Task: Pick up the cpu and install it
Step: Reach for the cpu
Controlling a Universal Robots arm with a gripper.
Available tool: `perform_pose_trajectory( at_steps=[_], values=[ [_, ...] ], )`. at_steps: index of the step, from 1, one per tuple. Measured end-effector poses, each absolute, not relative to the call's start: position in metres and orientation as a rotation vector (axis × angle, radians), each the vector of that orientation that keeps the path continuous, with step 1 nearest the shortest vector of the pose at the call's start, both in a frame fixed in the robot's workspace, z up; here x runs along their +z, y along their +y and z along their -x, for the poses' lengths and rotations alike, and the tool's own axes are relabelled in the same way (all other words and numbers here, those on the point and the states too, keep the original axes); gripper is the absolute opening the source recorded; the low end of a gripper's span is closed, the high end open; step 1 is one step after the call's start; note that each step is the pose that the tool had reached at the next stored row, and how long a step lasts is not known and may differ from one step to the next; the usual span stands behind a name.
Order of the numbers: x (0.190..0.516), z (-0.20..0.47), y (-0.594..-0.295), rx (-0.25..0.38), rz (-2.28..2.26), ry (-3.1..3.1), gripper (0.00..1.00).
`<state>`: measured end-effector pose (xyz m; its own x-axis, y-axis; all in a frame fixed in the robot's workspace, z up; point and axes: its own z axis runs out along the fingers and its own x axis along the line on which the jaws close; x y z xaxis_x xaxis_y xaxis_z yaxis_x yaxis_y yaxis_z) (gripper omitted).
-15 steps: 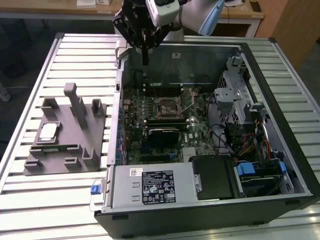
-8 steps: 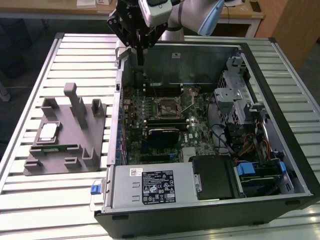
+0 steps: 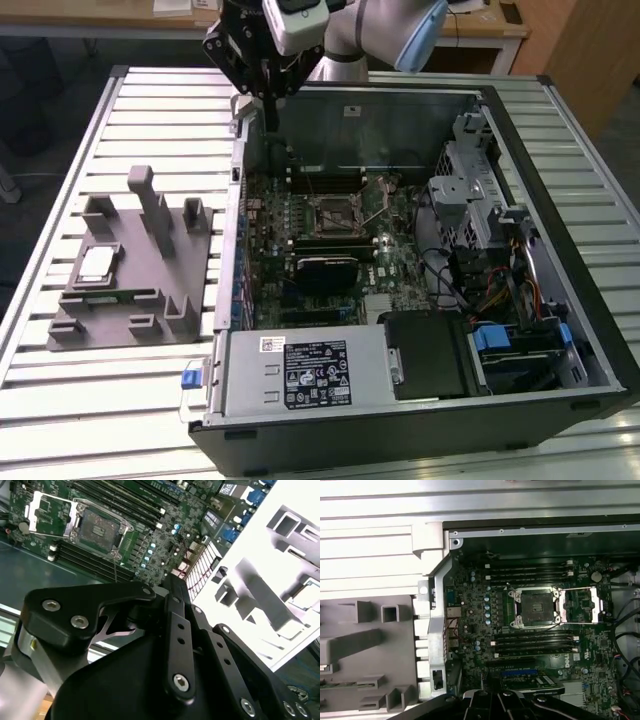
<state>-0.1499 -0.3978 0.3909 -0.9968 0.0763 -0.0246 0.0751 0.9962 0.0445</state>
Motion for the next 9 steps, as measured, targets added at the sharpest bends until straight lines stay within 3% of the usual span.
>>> perform_pose_trajectory(
  at_steps=[9],
  values=[
    [0.389,0.165,-0.396,0.068,-0.118,3.113,0.11]
  ],
)
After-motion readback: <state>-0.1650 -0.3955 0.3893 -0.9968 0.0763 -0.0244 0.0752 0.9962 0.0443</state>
